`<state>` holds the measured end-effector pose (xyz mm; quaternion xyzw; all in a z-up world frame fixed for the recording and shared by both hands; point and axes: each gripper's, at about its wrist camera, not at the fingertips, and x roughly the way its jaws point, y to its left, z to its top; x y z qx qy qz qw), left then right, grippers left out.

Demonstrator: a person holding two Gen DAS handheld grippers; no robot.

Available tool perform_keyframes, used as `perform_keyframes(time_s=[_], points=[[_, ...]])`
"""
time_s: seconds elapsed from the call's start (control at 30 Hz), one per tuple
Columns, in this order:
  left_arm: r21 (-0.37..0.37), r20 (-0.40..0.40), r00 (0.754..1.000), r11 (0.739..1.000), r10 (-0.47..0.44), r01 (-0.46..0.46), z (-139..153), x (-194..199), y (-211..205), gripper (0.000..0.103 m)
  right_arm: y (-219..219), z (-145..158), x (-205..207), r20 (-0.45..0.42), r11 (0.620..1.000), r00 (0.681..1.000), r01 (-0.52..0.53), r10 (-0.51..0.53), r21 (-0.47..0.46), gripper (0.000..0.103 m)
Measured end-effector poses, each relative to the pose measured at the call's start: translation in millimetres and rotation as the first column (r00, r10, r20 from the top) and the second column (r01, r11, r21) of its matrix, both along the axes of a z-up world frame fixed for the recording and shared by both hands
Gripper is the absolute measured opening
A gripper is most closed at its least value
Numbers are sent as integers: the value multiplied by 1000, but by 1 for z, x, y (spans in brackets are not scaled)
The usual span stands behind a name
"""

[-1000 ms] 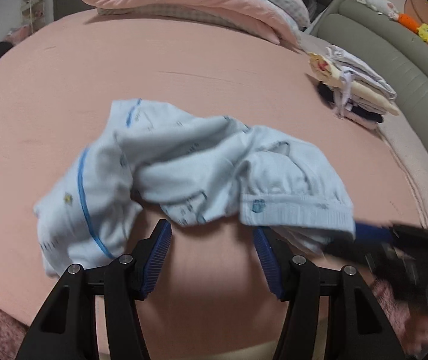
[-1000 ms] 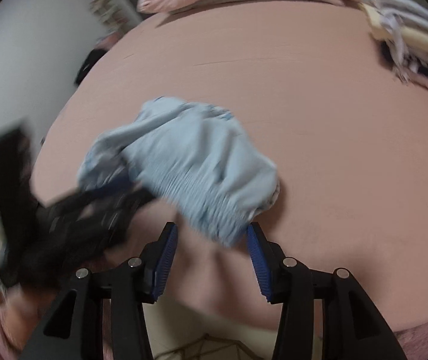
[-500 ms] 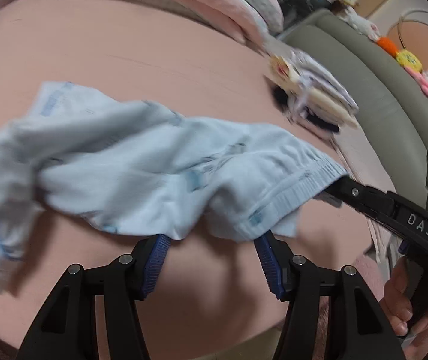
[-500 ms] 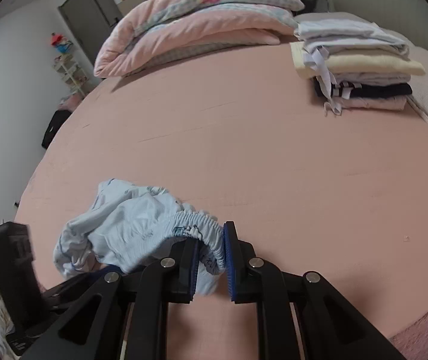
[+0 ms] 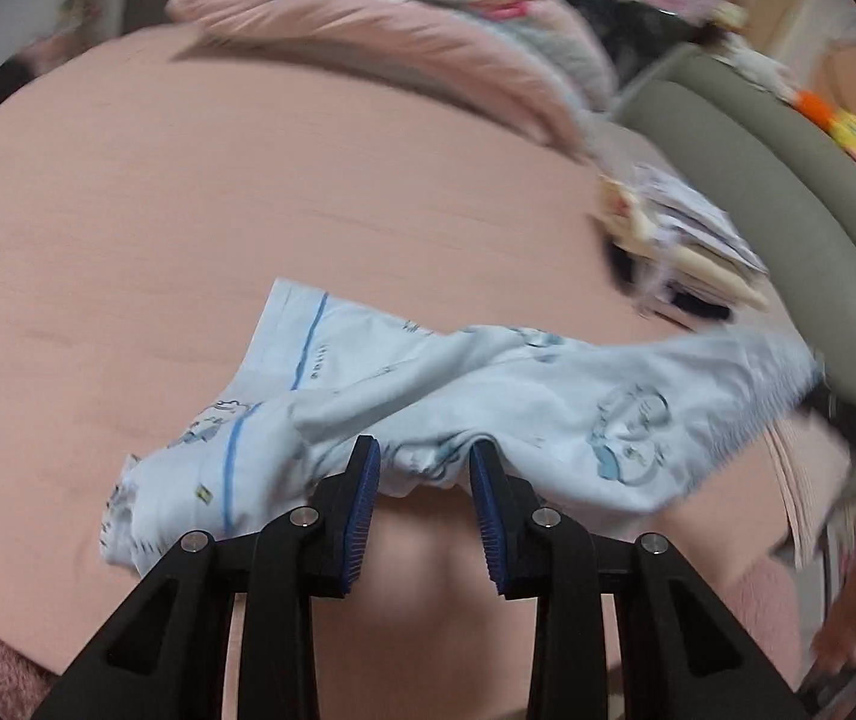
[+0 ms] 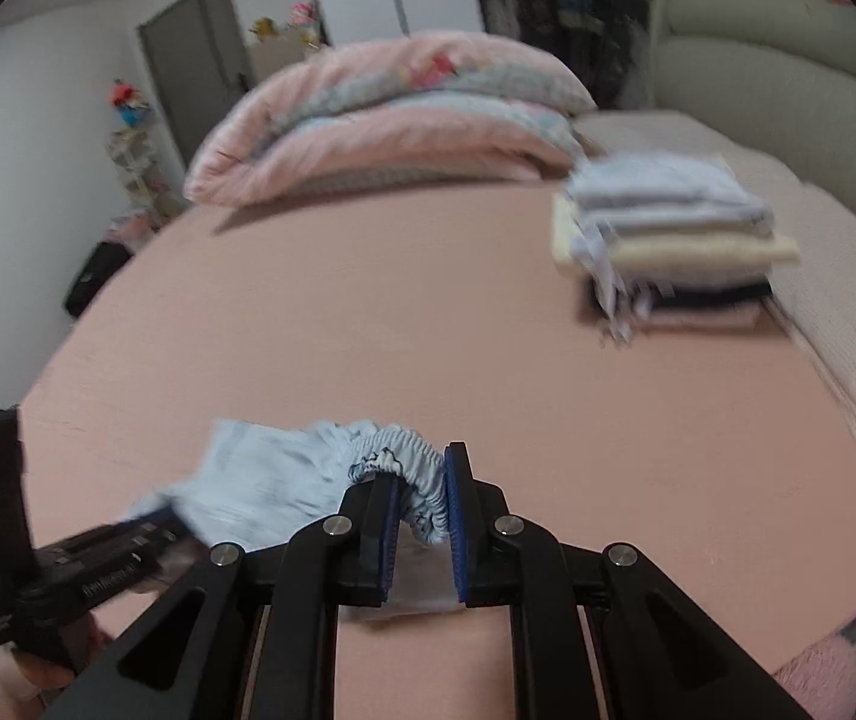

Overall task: Fold clothes
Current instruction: 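Lift the garment by the waistband with both grippers, shaking it out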

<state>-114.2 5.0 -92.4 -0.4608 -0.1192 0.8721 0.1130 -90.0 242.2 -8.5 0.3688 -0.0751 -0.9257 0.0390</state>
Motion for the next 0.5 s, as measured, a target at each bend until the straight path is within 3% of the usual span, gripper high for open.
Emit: perform_keyframes(time_s=[0.13,0.23,0.33,0.4,0.5], points=[[-42,-25,998,998,-56,54,8,-4,14,28,-9,39,12,-79,997,995,-69,66,-33,12],[-53,-145,989,998,-41,34,50,-22,9,28,-19,85,19,-151,987,979,-149,139,-60,12],[-90,-272,962,996,-37,13,100,-43,6,33,-31,135,35,-259,971,945,-226,198,-83,12],[-84,-254,966,996,-48,28,115,-56,2,55,-31,156,46,-312,954,926,-267,215,-136,12],[15,-130,986,994,-103,106,93,-51,-5,55,-25,156,55,-316,966,936,-212,155,-152,12]])
